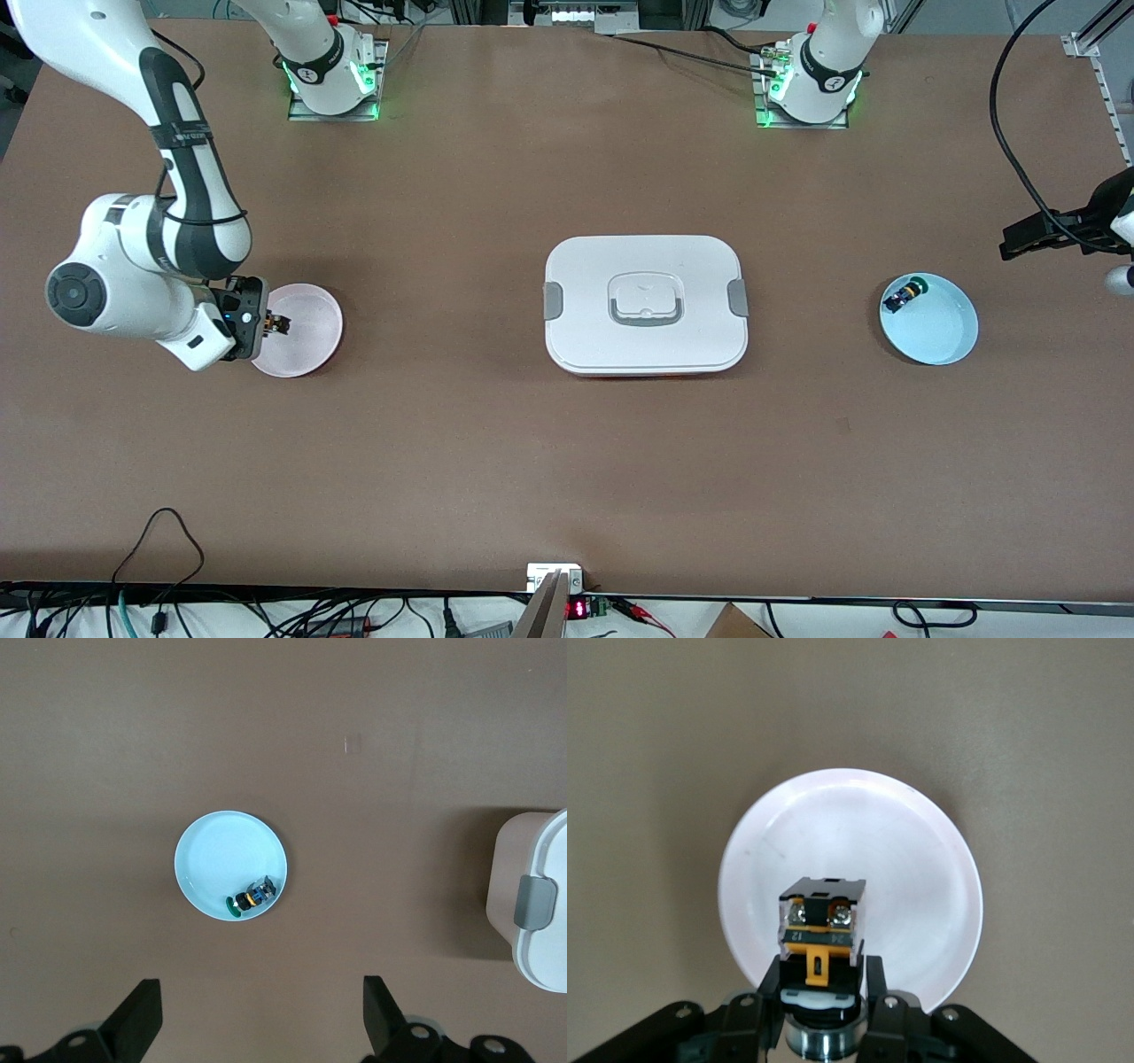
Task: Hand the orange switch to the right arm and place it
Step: 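Carry the switch with the right gripper and lower it onto the white plate, then open the right gripper to release the switch on the plate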
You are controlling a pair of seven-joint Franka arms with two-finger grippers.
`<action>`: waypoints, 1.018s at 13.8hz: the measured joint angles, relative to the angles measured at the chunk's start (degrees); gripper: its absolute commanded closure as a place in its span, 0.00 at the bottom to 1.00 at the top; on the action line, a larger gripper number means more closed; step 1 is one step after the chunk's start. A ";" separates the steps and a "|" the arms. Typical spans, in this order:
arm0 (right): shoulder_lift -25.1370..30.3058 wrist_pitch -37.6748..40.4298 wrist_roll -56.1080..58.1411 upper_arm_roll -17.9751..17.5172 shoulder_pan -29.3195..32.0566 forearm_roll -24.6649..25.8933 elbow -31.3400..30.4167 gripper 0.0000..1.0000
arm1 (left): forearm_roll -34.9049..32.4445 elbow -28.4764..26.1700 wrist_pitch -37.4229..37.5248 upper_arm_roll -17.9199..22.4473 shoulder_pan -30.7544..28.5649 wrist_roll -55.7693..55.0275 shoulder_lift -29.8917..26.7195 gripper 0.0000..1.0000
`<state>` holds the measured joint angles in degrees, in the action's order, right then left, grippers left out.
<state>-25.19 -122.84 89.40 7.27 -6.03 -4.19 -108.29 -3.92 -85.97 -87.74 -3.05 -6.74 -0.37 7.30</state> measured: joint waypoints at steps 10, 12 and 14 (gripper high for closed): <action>-3.30 -15.36 1.72 -1.39 -0.34 0.03 -8.45 0.84 | 3.27 0.01 0.16 0.35 -0.13 0.03 0.04 0.00; -3.48 -16.91 1.65 -1.46 -0.36 0.03 -9.44 0.04 | 3.72 0.02 0.17 0.46 -0.15 -0.04 0.04 0.00; -3.28 -16.91 0.88 -1.45 -0.33 -0.05 -9.42 0.00 | 3.86 0.02 0.18 0.48 -0.15 -0.33 0.04 0.00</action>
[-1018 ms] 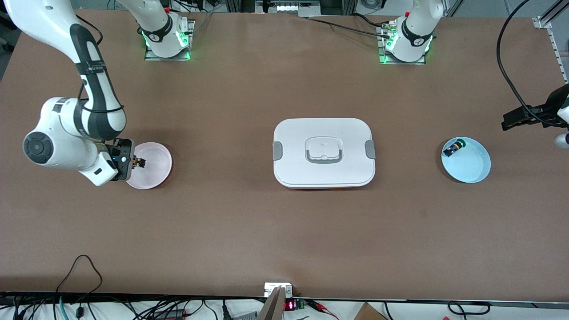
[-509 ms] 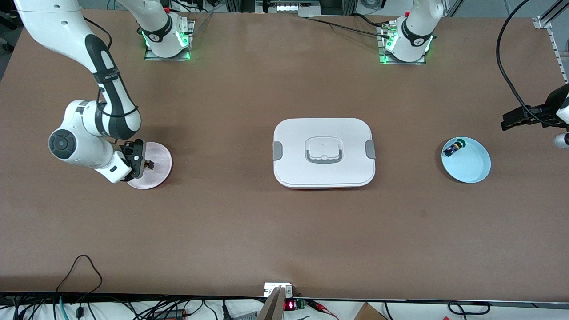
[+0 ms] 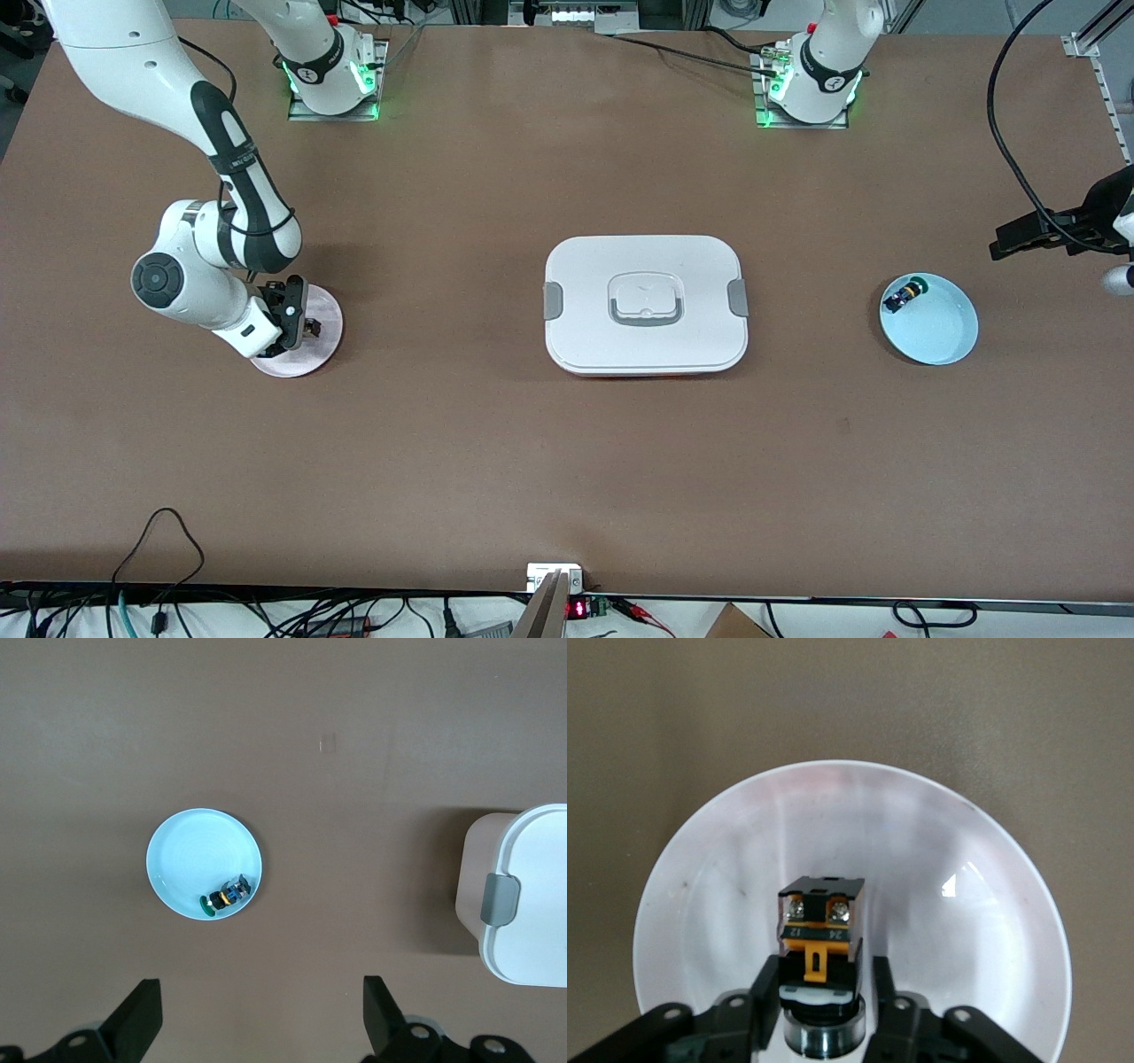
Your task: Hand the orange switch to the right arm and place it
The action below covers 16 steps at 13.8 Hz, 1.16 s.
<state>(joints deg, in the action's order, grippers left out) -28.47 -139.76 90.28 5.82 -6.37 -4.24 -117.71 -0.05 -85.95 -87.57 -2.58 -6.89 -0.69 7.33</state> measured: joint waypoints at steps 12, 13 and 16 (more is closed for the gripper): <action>9.01 29.71 -39.27 -0.20 -0.01 -3.18 18.94 0.00 | 0.09 0.01 0.06 0.01 0.00 -0.18 0.00 0.00; 9.50 31.92 -45.87 -0.20 -0.01 -4.09 19.82 0.00 | 0.09 0.01 0.06 0.01 0.00 -0.18 0.00 0.00; 10.92 37.07 -64.89 -0.32 -0.04 -5.34 21.45 0.00 | 0.12 0.01 0.06 0.01 0.00 -0.18 0.00 0.00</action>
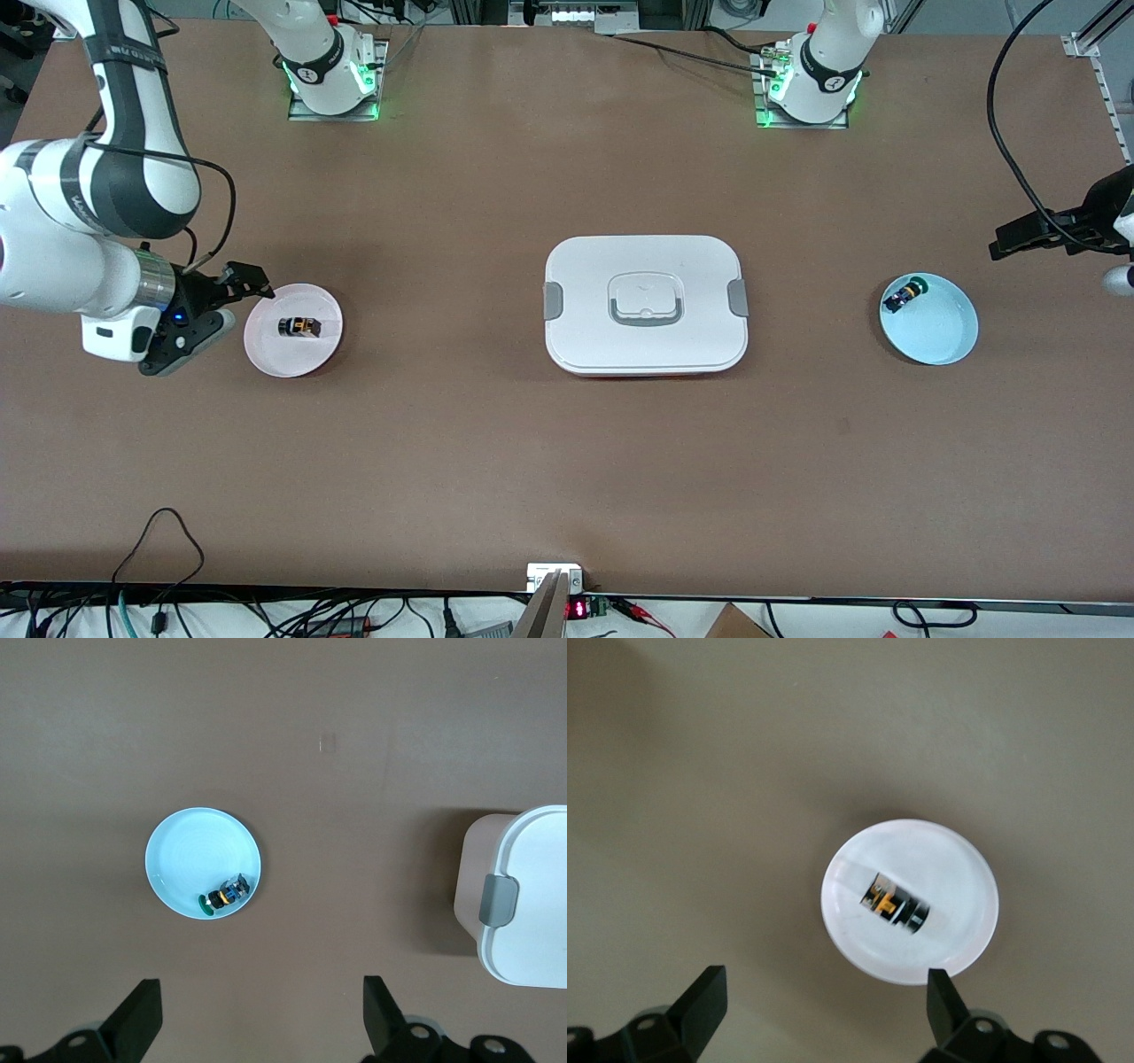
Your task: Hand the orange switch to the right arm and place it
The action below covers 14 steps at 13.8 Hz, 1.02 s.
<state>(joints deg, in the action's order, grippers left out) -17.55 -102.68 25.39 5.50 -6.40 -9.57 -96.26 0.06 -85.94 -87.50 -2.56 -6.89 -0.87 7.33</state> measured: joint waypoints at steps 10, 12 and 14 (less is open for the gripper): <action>5.99 12.77 -19.41 0.44 -1.58 8.90 10.37 0.00 | 0.03 0.00 0.02 0.00 0.00 0.00 0.21 0.00; 5.85 10.73 -22.48 0.83 1.86 9.34 10.35 0.00 | 0.04 0.00 0.02 0.00 0.00 0.00 0.24 0.00; 5.87 10.45 -26.02 -0.56 6.23 9.33 10.35 0.00 | 0.04 0.00 0.02 0.00 0.00 0.00 0.29 0.00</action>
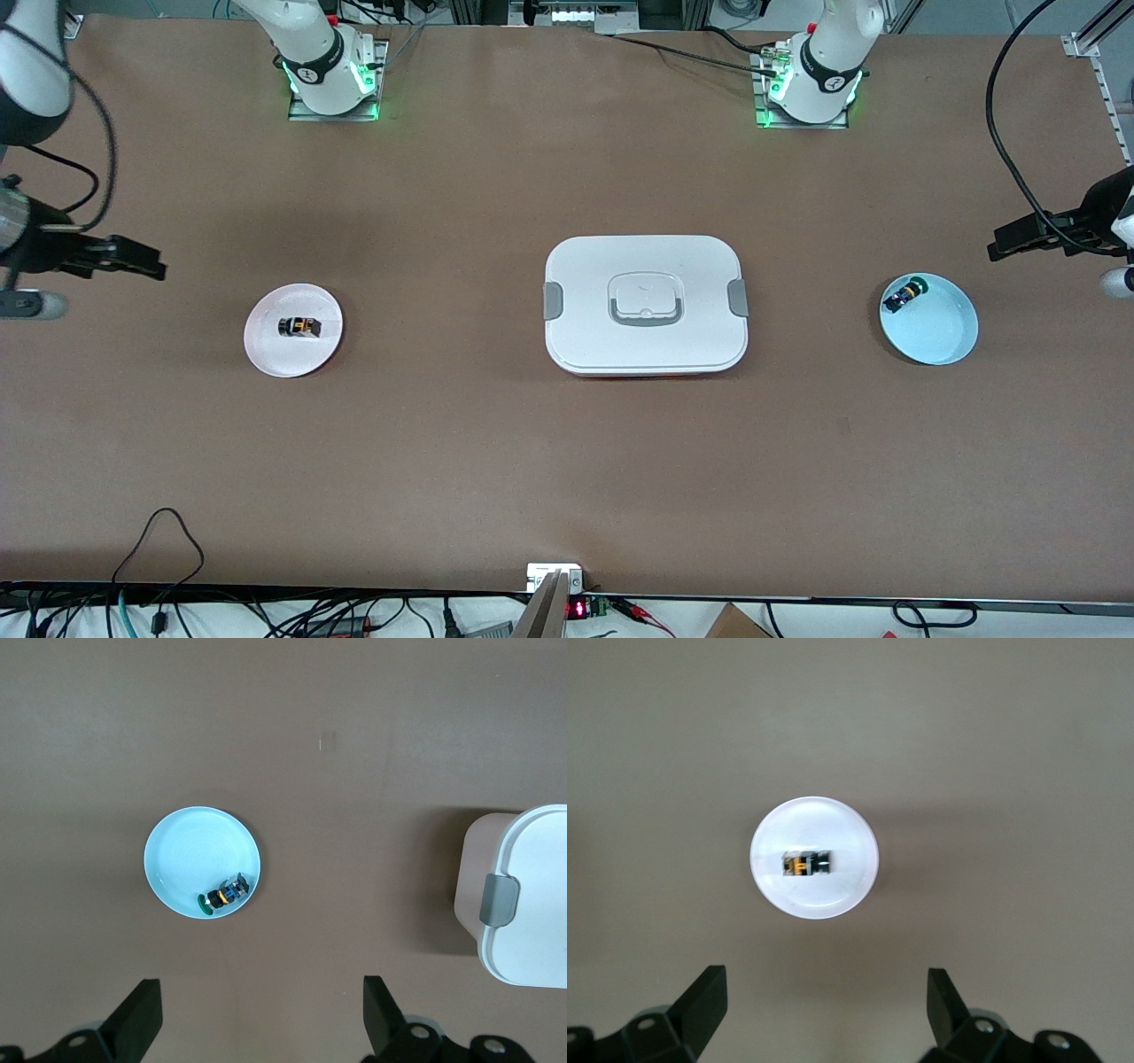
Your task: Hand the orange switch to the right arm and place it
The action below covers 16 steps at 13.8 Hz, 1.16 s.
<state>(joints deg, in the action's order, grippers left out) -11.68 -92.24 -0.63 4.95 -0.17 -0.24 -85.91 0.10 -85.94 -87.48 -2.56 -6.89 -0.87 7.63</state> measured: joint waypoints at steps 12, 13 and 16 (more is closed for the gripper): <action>7.30 -2.83 2.77 -3.17 2.36 1.20 -8.91 0.00 | 0.00 0.00 0.00 0.00 0.00 0.00 0.10 0.00; 8.34 -3.52 2.77 -3.39 2.29 1.20 -10.11 0.00 | 0.00 0.00 0.00 0.00 0.00 0.00 0.11 0.00; 10.16 -3.64 2.66 -3.88 2.16 1.20 -12.27 0.00 | 0.00 0.00 0.00 0.00 0.00 0.00 0.12 0.00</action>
<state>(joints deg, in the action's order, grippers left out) -1.52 -95.88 2.04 1.07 1.98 0.96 -98.18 0.10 -85.94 -87.48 -2.56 -6.89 -0.87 7.75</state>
